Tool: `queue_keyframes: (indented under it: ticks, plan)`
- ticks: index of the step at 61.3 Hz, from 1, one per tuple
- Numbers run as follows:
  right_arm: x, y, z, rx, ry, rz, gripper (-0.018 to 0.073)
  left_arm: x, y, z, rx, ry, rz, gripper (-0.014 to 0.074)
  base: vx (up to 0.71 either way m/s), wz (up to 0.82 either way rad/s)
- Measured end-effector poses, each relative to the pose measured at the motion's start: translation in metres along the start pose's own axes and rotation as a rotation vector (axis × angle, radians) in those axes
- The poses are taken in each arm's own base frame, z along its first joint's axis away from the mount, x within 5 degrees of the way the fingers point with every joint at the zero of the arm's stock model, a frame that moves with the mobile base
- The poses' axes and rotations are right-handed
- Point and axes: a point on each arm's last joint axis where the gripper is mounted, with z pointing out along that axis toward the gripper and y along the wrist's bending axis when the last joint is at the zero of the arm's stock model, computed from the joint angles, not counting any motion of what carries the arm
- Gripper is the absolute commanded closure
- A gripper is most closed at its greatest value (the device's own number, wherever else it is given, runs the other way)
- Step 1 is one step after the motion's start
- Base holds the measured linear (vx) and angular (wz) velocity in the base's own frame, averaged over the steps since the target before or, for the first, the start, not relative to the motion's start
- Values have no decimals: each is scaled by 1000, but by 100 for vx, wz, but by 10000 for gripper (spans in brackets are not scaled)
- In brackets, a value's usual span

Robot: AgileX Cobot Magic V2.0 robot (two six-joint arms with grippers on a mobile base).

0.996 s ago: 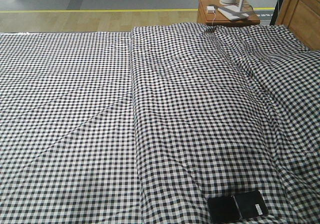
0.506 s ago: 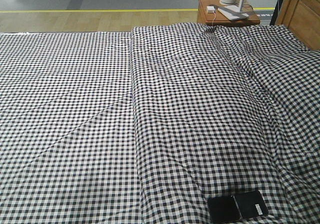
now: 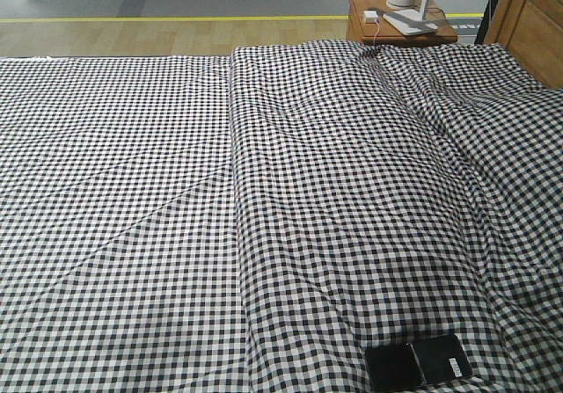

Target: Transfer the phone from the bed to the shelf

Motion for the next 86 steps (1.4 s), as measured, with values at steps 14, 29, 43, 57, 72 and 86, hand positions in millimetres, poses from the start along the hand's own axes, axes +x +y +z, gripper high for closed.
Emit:
queue_keyframes:
  ticks: [14, 29, 43, 57, 72, 86]
  plan:
    - [-1, 0, 0, 0, -16, 0, 564, 0, 0, 0, 0, 0, 0, 595, 0, 0]
    - [-22, 0, -3, 0, -247, 0, 564, 0, 0, 0, 0, 0, 0, 595, 0, 0]
    - [-75, 0, -20, 0, -553, 0, 564, 0, 0, 0, 0, 0, 0, 595, 0, 0]
    - [-168, 0, -54, 3, -726, -8, 564, 0, 0, 0, 0, 0, 0, 595, 0, 0]
    - [-215, 0, -9, 1, -296, -8, 552, 0, 0, 0, 0, 0, 0, 595, 0, 0]
    - [-195, 0, 52, 0, 44, -8, 423, 0, 0, 0, 0, 0, 0, 595, 0, 0]
